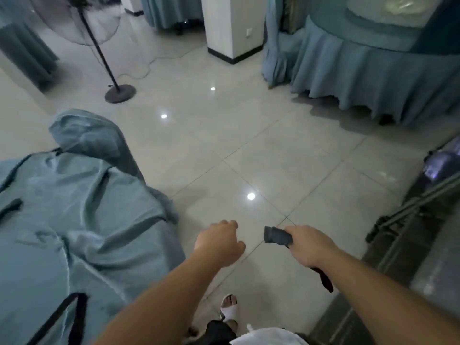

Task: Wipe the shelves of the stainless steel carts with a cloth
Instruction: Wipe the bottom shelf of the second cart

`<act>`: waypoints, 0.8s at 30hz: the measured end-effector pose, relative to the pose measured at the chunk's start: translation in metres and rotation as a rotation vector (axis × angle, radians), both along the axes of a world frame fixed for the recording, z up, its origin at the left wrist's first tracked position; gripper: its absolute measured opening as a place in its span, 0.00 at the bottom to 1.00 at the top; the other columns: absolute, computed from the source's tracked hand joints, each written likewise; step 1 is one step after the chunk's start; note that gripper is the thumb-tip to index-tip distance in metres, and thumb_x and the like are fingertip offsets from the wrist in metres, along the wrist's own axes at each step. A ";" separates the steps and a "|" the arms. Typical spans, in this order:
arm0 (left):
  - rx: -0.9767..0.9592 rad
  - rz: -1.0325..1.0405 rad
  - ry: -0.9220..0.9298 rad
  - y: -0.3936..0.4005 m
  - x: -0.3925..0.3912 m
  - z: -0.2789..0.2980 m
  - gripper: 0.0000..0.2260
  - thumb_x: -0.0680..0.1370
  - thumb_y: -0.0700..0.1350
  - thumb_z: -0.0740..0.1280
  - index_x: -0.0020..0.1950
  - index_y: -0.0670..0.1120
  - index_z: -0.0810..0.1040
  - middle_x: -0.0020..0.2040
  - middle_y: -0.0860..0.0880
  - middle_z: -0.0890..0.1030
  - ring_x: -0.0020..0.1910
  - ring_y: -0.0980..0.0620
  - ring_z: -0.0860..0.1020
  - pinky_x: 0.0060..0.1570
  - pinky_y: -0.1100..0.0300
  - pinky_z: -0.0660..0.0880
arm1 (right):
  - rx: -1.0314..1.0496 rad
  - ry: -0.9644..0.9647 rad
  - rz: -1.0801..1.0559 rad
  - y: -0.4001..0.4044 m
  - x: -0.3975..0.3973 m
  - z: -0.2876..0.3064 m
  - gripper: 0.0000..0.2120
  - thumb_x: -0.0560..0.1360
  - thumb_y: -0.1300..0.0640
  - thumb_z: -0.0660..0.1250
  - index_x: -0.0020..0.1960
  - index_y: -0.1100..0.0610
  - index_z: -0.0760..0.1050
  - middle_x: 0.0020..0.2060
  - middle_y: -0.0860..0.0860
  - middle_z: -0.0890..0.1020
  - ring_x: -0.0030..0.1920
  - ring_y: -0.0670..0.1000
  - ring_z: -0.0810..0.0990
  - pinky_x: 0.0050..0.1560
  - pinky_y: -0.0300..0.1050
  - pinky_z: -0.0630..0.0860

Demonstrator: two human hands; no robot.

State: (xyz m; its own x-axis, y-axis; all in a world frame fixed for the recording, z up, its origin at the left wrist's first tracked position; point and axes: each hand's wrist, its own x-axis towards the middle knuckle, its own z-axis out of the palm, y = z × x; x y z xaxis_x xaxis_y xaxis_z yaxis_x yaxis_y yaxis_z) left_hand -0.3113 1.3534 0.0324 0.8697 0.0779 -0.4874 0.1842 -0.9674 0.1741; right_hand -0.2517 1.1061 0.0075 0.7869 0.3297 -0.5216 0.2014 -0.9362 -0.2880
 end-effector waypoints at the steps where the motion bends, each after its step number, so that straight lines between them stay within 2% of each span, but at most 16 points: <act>1: 0.007 -0.050 0.002 0.002 0.022 0.001 0.26 0.81 0.60 0.61 0.77 0.52 0.69 0.70 0.48 0.77 0.64 0.43 0.78 0.59 0.47 0.74 | 0.021 0.006 -0.068 -0.004 0.008 -0.002 0.07 0.80 0.58 0.60 0.51 0.51 0.76 0.42 0.46 0.79 0.39 0.46 0.76 0.33 0.42 0.67; 3: 0.011 -0.138 0.009 -0.001 0.063 0.002 0.26 0.81 0.59 0.62 0.77 0.51 0.69 0.70 0.48 0.77 0.65 0.43 0.77 0.62 0.47 0.74 | 0.052 0.026 -0.202 -0.017 0.020 -0.005 0.06 0.80 0.57 0.60 0.46 0.51 0.75 0.39 0.44 0.78 0.37 0.43 0.75 0.32 0.40 0.65; 5: 0.008 -0.216 0.015 -0.015 0.100 0.003 0.26 0.82 0.59 0.62 0.78 0.52 0.69 0.70 0.48 0.77 0.66 0.43 0.77 0.64 0.47 0.74 | 0.057 0.054 -0.312 -0.037 0.026 -0.008 0.08 0.81 0.57 0.60 0.44 0.49 0.73 0.39 0.44 0.78 0.40 0.45 0.77 0.37 0.42 0.70; 7: -0.002 -0.305 0.010 -0.038 0.136 0.004 0.25 0.82 0.58 0.61 0.79 0.53 0.68 0.70 0.49 0.77 0.66 0.44 0.77 0.64 0.48 0.74 | 0.050 0.063 -0.415 -0.059 0.034 -0.011 0.07 0.81 0.56 0.60 0.45 0.49 0.74 0.41 0.45 0.79 0.42 0.47 0.78 0.41 0.42 0.73; 9: -0.024 -0.406 -0.001 -0.066 0.169 0.004 0.25 0.82 0.58 0.61 0.78 0.53 0.69 0.70 0.50 0.78 0.66 0.45 0.78 0.64 0.49 0.74 | 0.026 0.052 -0.527 -0.085 0.043 -0.011 0.07 0.80 0.55 0.60 0.48 0.50 0.76 0.41 0.45 0.80 0.40 0.46 0.77 0.40 0.43 0.74; 13: -0.022 -0.588 -0.005 -0.131 0.232 0.003 0.24 0.82 0.58 0.61 0.77 0.52 0.70 0.69 0.50 0.77 0.66 0.46 0.77 0.65 0.49 0.73 | 0.026 0.036 -0.721 -0.137 0.070 -0.016 0.08 0.79 0.52 0.60 0.42 0.46 0.72 0.38 0.45 0.80 0.40 0.48 0.79 0.43 0.45 0.77; 17: -0.013 -0.708 -0.024 -0.198 0.291 0.006 0.24 0.82 0.58 0.62 0.77 0.52 0.70 0.70 0.50 0.77 0.67 0.47 0.76 0.66 0.50 0.73 | 0.027 0.044 -0.812 -0.187 0.109 -0.023 0.05 0.80 0.54 0.61 0.46 0.49 0.72 0.39 0.46 0.78 0.42 0.50 0.79 0.44 0.46 0.78; 24: -0.018 -0.832 -0.035 -0.305 0.380 0.021 0.24 0.82 0.58 0.62 0.77 0.53 0.70 0.69 0.51 0.77 0.66 0.47 0.77 0.64 0.51 0.73 | 0.086 0.020 -0.966 -0.274 0.171 -0.015 0.10 0.80 0.58 0.61 0.41 0.49 0.71 0.39 0.49 0.81 0.42 0.50 0.81 0.50 0.51 0.82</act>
